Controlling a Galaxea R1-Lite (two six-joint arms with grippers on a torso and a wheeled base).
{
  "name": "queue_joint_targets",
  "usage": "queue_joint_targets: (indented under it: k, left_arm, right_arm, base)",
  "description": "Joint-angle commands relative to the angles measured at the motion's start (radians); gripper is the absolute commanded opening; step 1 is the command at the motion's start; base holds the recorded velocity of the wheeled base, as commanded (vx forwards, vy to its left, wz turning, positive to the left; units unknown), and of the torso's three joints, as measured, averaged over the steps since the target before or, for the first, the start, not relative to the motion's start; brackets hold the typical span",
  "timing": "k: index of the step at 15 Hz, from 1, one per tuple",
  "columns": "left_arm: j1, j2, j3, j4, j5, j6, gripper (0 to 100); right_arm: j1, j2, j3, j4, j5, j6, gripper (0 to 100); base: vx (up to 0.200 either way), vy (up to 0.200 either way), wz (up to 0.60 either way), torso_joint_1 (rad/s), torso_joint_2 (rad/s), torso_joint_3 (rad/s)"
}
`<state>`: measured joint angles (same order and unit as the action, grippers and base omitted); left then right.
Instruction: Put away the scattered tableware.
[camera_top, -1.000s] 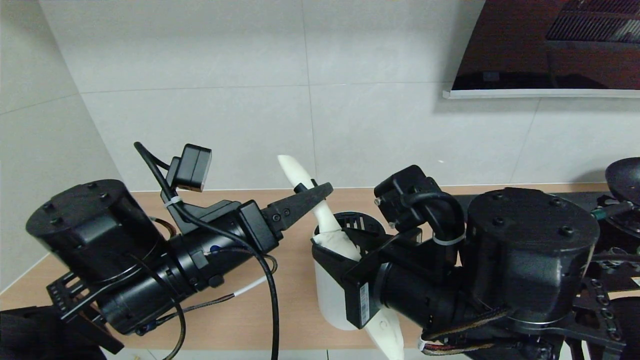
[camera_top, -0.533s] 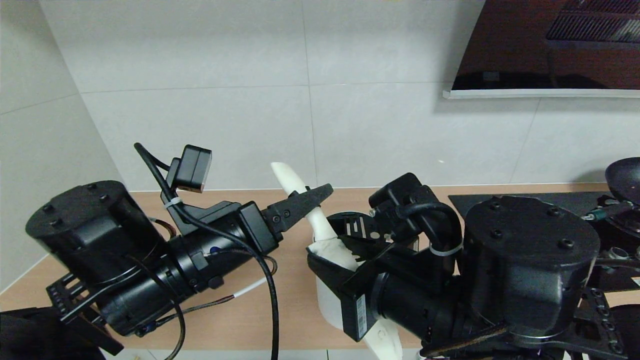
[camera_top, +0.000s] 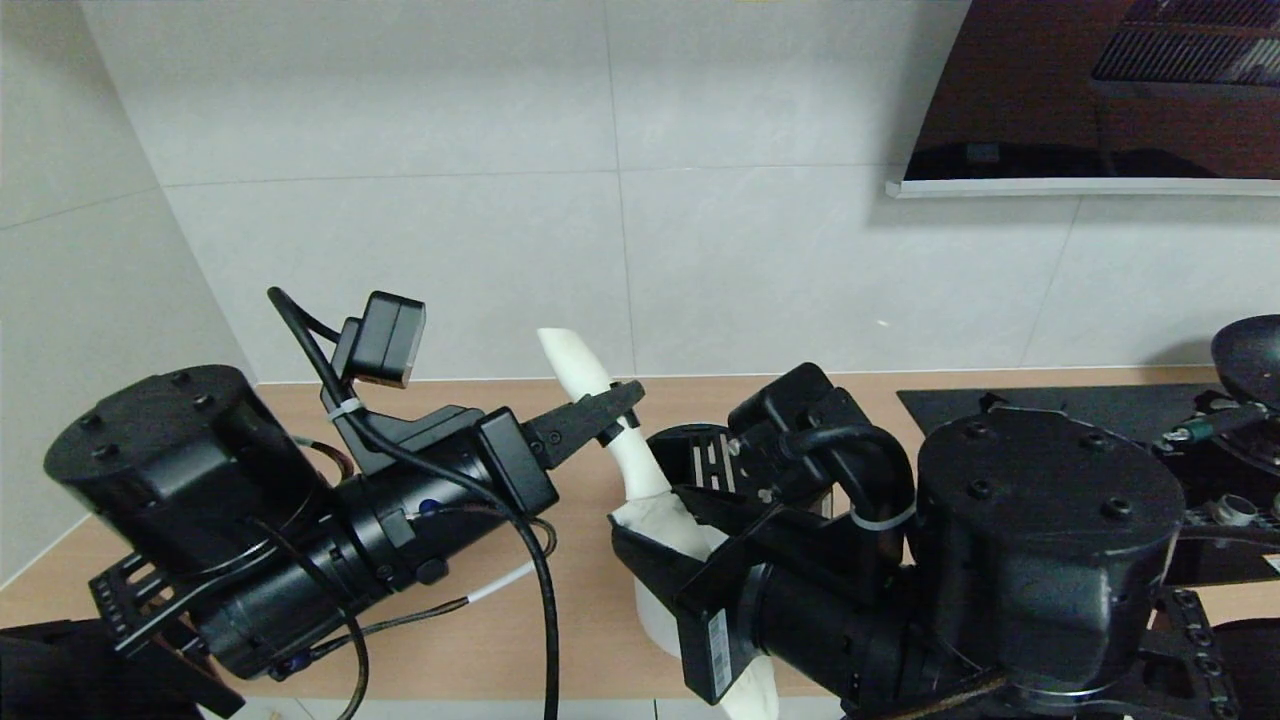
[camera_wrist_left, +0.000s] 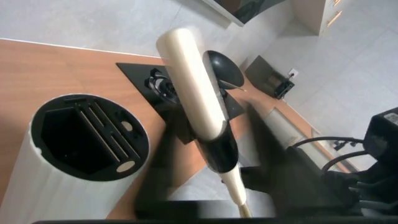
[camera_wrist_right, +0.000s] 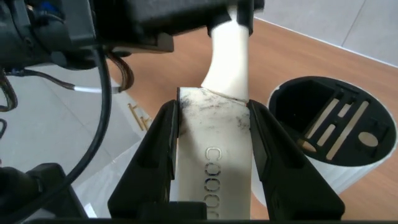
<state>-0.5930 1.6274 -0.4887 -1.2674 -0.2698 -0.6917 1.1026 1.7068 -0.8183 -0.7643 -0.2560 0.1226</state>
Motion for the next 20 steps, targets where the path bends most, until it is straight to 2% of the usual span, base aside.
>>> queue_joint_targets:
  k: [1, 6, 7, 14, 16, 17, 18, 19, 20]
  left_arm:
    - [0.001, -0.003, 0.001, 0.002, 0.001, 0.000, 0]
    - [0.001, -0.004, 0.001, 0.002, 0.001, -0.002, 0]
    - [0.001, -0.004, 0.001, 0.002, 0.001, -0.002, 0]
    - [0.001, -0.032, -0.027, 0.019, 0.009, -0.005, 0]
    - [0.004, -0.077, -0.073, 0.089, 0.011, 0.001, 0]
    - [0.015, -0.124, -0.139, 0.206, 0.018, 0.003, 0]
    - [0.021, -0.164, -0.251, 0.375, 0.070, 0.014, 0]
    - [0.019, -0.164, -0.380, 0.500, 0.150, 0.020, 0]
    - [0.019, -0.153, -0.470, 0.574, 0.199, 0.032, 0]
  right_arm:
    - [0.000, -0.004, -0.001, -0.004, 0.000, 0.000, 0]
    - [-0.003, -0.006, 0.004, -0.033, -0.003, -0.001, 0]
    - [-0.003, -0.006, 0.004, -0.033, -0.003, -0.001, 100]
    - [-0.010, -0.024, 0.011, -0.033, -0.003, -0.001, 100]
    - [-0.044, -0.078, 0.018, -0.032, 0.000, -0.004, 100]
    - [-0.082, -0.125, 0.019, -0.023, 0.007, -0.008, 100]
    - [-0.136, -0.167, 0.014, 0.005, 0.020, -0.008, 100]
    - [-0.181, -0.214, 0.011, 0.045, 0.043, -0.008, 100]
    - [-0.213, -0.245, 0.011, 0.072, 0.063, -0.008, 100]
  base:
    - [0.000, 0.000, 0.00, 0.000, 0.00, 0.000]
    - [0.000, 0.000, 0.00, 0.000, 0.00, 0.000]
    - [0.000, 0.000, 0.00, 0.000, 0.00, 0.000]
    - [0.000, 0.000, 0.00, 0.000, 0.00, 0.000]
    - [0.000, 0.000, 0.00, 0.000, 0.00, 0.000]
    - [0.000, 0.000, 0.00, 0.000, 0.00, 0.000]
    - [0.000, 0.000, 0.00, 0.000, 0.00, 0.000]
    - [0.000, 0.000, 0.00, 0.000, 0.00, 0.000]
    - [0.000, 0.000, 0.00, 0.000, 0.00, 0.000]
